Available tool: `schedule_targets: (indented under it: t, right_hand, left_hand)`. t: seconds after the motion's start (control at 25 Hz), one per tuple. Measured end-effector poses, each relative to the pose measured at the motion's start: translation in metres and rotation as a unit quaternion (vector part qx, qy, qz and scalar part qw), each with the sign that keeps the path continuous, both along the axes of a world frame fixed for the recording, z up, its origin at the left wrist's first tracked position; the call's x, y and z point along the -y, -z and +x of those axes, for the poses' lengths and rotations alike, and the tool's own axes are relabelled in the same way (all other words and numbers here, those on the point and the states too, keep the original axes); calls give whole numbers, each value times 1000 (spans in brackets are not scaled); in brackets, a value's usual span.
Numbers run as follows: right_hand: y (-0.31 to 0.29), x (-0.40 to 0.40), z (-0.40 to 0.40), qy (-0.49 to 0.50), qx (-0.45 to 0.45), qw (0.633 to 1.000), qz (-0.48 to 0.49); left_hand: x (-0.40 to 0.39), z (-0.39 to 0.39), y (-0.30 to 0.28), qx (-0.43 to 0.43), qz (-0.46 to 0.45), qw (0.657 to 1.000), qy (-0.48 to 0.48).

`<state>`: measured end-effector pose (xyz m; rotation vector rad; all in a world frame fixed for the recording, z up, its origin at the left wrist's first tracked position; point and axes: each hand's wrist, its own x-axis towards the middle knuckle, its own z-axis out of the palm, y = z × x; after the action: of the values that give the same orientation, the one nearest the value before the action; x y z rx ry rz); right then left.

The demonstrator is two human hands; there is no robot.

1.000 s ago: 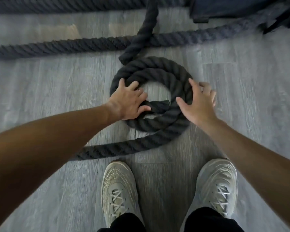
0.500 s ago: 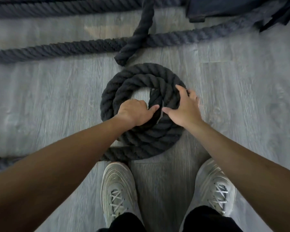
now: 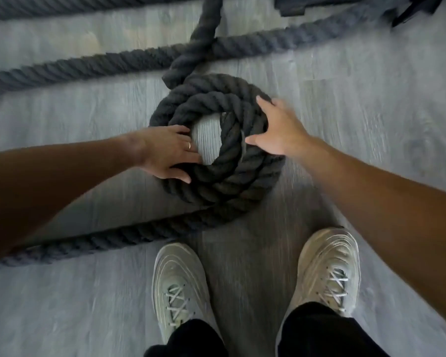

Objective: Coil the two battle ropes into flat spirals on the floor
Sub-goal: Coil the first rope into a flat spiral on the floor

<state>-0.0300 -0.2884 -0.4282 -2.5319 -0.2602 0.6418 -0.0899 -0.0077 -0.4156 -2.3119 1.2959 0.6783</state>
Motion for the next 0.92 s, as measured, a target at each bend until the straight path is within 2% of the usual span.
schedule_targets:
  t: [0.2, 0.32, 0.4, 0.52, 0.64, 0.68, 0.72, 0.8, 0.84, 0.88, 0.92]
  right_hand:
    - [-9, 10, 9, 22, 85, 996, -23]
    - [0, 25, -20, 121, 50, 991, -1]
    - [7, 31, -35, 168, 20, 985, 13]
    - [15, 30, -46, 187, 16, 982, 29]
    - [18, 22, -40, 168, 10, 985, 24]
    - [18, 21, -37, 161, 7, 987, 26]
    - [18, 21, -33, 156, 6, 987, 25]
    - [17, 22, -31, 134, 7, 991, 12]
    - [17, 24, -33, 123, 9, 992, 5]
    - [17, 27, -35, 122, 10, 992, 4]
    - [17, 29, -39, 134, 6, 991, 9]
  left_hand:
    - [27, -7, 3, 31, -26, 994, -101]
    - [49, -19, -1, 77, -4, 990, -121]
    - [70, -30, -1, 81, 2, 978, -192]
    - [115, -47, 6, 75, -25, 931, -357]
    - [140, -46, 17, -19, -117, 862, -493]
    - [136, -41, 17, -49, -150, 857, -490]
    - [123, -35, 15, -62, -162, 881, -441]
    - [80, -21, 5, -41, -122, 967, -220]
    - [55, -14, -3, -29, -88, 990, -110]
    - [33, -8, -10, -18, -48, 998, -33]
    - [15, -5, -13, -10, -11, 1000, 5]
